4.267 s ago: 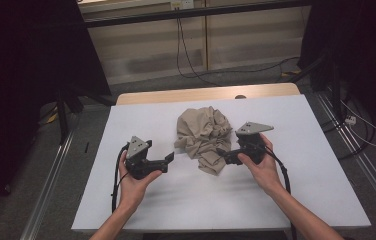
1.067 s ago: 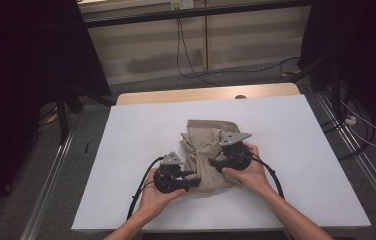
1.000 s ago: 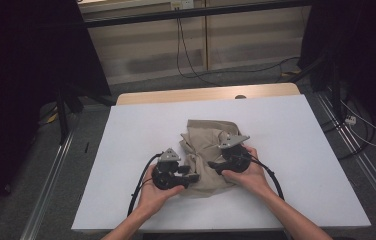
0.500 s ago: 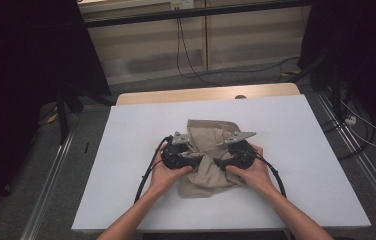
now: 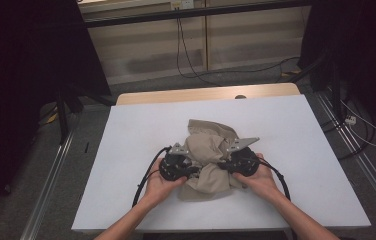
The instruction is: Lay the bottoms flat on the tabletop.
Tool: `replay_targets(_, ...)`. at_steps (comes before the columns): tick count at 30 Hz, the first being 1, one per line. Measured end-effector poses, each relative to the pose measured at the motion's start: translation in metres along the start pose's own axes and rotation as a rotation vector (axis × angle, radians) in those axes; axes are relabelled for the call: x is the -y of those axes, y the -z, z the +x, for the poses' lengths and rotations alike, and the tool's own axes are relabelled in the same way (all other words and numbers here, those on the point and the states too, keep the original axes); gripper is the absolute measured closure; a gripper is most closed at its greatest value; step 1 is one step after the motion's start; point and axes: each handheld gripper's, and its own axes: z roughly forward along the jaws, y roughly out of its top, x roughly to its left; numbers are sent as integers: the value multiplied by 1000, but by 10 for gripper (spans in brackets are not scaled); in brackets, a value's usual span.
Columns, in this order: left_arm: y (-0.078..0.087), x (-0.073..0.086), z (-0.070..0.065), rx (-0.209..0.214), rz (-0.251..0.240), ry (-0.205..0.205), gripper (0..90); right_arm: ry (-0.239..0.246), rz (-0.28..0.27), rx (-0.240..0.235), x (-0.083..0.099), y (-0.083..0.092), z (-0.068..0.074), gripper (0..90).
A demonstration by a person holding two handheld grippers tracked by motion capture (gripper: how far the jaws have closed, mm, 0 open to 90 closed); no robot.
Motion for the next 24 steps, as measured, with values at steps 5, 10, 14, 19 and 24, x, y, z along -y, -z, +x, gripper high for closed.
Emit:
replay_targets(5,12,12,-28,54,31,-36,807,25,8,-12,12,15,12,826)
replay_targets(10,25,26,-47,119,37,-33,806,65,19,-37,28,35,30,827)
replay_targets(14,33,26,-44,85,-14,-3,716,62,-1,-27,38,52,35,704)
replay_targets(19,48,14,-26,3,-116,41,452,12,-71,-14,36,67,28,507)
replay_targets(24,58,-4,-12,-55,-206,47,413,-29,-103,25,33,74,19,473)
